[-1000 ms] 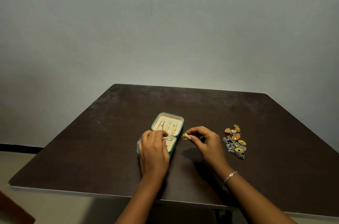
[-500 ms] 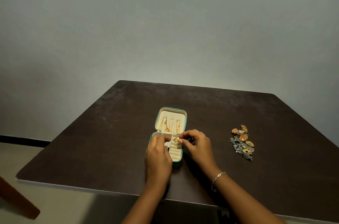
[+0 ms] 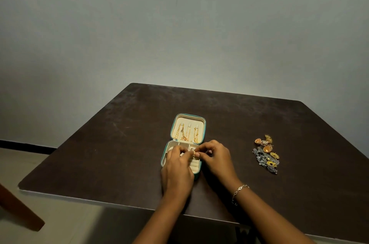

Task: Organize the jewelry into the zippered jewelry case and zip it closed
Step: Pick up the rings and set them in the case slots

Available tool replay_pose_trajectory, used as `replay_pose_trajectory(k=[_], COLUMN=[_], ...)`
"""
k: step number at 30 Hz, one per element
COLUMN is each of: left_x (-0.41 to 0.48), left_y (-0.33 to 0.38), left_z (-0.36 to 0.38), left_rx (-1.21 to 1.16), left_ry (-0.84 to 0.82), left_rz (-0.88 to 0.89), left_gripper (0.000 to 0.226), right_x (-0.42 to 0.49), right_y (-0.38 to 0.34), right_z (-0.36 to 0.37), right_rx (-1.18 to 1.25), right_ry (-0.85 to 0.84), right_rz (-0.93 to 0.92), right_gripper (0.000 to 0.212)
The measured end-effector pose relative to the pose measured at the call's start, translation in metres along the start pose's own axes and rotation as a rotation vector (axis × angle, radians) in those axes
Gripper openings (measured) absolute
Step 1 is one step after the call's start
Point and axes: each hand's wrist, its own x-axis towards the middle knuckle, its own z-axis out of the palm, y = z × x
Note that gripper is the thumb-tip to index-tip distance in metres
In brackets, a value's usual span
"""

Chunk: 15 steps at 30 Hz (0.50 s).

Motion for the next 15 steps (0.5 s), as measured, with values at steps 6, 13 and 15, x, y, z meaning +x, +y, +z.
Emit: replay_pose_trajectory(k=[6,13,15], left_x=[-0.002,-0.002,-0.002], left_y=[-0.002,-0.006,-0.006], left_z=[0.003,0.009,0.009], left_rx=[0.035,0.066,0.072], left_ry=[0.034,0.079,0.081], left_rz=[0.029,0.081,0.081], left_gripper=[0.025,0.024,0.023], right_x=[-0.006,-0.014,-0.013], right_y=[0.003,0.007,0.008], right_z=[-0.002,-0.001,0.000], right_rx=[-0.003,-0.204,-0.237], right_ry=[0.060,0.117,0.112], right_rz=[-0.095,-0.318,-0.328], right_gripper=[0.015,0.029,0.029])
